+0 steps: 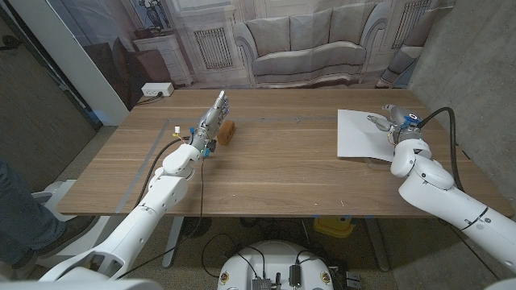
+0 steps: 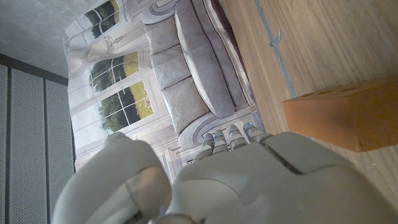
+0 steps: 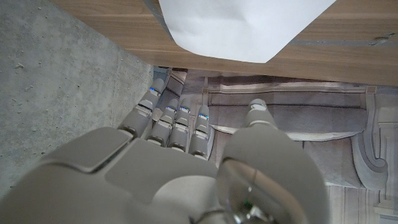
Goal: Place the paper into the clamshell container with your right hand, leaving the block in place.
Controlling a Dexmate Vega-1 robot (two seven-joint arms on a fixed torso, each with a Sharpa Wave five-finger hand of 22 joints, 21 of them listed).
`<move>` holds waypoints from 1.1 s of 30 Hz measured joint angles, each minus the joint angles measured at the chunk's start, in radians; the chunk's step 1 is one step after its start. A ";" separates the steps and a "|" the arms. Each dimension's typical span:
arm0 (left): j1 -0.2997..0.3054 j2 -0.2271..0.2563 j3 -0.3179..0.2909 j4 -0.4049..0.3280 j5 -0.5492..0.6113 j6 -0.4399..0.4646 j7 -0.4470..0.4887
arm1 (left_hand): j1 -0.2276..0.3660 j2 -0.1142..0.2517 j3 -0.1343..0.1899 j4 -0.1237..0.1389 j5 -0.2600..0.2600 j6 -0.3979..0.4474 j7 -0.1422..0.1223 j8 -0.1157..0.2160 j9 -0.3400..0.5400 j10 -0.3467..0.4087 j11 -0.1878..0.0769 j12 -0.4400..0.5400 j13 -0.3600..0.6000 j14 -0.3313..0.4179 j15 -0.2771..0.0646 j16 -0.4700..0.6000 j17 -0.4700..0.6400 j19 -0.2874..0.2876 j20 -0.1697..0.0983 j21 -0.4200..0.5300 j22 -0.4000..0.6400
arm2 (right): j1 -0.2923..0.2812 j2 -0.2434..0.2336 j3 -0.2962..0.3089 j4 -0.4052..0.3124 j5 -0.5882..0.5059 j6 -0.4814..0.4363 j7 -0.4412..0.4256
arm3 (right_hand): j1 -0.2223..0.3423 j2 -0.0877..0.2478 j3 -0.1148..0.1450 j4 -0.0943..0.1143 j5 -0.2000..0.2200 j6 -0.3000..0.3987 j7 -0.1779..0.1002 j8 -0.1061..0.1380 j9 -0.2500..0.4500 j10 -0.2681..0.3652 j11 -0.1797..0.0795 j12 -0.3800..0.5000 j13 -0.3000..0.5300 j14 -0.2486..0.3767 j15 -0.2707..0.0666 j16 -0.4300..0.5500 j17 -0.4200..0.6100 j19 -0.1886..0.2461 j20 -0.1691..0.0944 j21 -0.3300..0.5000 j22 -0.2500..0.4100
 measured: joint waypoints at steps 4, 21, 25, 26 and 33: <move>0.004 0.003 0.000 -0.002 -0.004 -0.009 0.000 | 0.000 0.000 -0.004 -0.004 0.000 0.004 0.004 0.000 0.000 -0.004 0.004 0.000 0.000 0.000 0.000 0.000 0.000 0.000 0.000 0.000 0.000 | -0.002 -0.004 0.004 -0.007 0.010 -0.004 0.004 | -0.032 -0.008 -0.020 0.011 0.000 -0.018 0.000 0.000 -0.001 -0.018 0.004 0.000 0.000 -0.019 0.004 0.000 0.000 -0.030 0.002 -0.017 0.000; -0.009 0.004 0.000 0.021 -0.019 -0.024 -0.024 | 0.003 0.003 -0.008 -0.001 0.000 0.004 0.004 0.000 0.000 -0.004 0.004 0.000 0.000 0.000 0.000 0.000 0.000 0.000 0.000 0.000 0.000 | -0.010 -0.017 0.019 -0.038 0.036 -0.004 0.000 | -0.071 -0.021 -0.042 0.025 0.000 -0.034 0.014 0.000 -0.003 -0.030 0.005 0.000 0.005 -0.026 0.005 0.000 0.000 -0.026 -0.005 -0.017 0.000; -0.019 0.001 0.001 0.033 -0.020 -0.025 -0.030 | 0.004 0.004 -0.008 0.000 0.000 0.004 0.004 0.000 0.000 -0.004 0.004 0.000 0.000 0.000 0.000 0.000 0.000 0.000 0.000 0.000 0.000 | -0.005 -0.022 0.019 -0.046 0.037 -0.014 -0.002 | -0.077 -0.023 -0.042 0.025 0.000 -0.037 0.020 0.000 -0.003 -0.030 0.005 0.000 0.005 -0.026 0.005 0.000 0.000 -0.026 -0.005 -0.017 -0.005; -0.020 0.000 0.001 0.035 -0.021 -0.025 -0.032 | 0.004 0.004 -0.008 0.000 0.000 0.004 0.004 0.000 0.000 -0.004 0.004 0.000 0.000 0.000 0.000 0.000 0.000 0.000 0.000 0.000 0.000 | -0.003 -0.024 0.018 -0.048 0.037 -0.016 -0.002 | -0.077 -0.023 -0.044 0.028 0.000 -0.037 0.020 0.000 -0.003 -0.030 0.005 0.000 0.005 -0.026 0.005 0.000 0.000 -0.026 -0.005 -0.017 -0.005; -0.029 -0.005 0.001 0.046 -0.021 -0.025 -0.039 | 0.004 0.004 -0.008 0.000 0.000 0.004 0.004 0.000 0.000 -0.004 0.003 0.000 0.000 0.000 0.000 0.000 0.000 0.000 0.000 0.000 0.000 | 0.010 -0.036 0.009 -0.067 0.035 -0.036 -0.001 | -0.081 -0.027 -0.046 0.029 0.000 -0.035 0.026 0.000 -0.003 -0.030 0.005 0.000 0.005 -0.026 0.005 0.007 0.000 -0.026 -0.005 -0.017 -0.005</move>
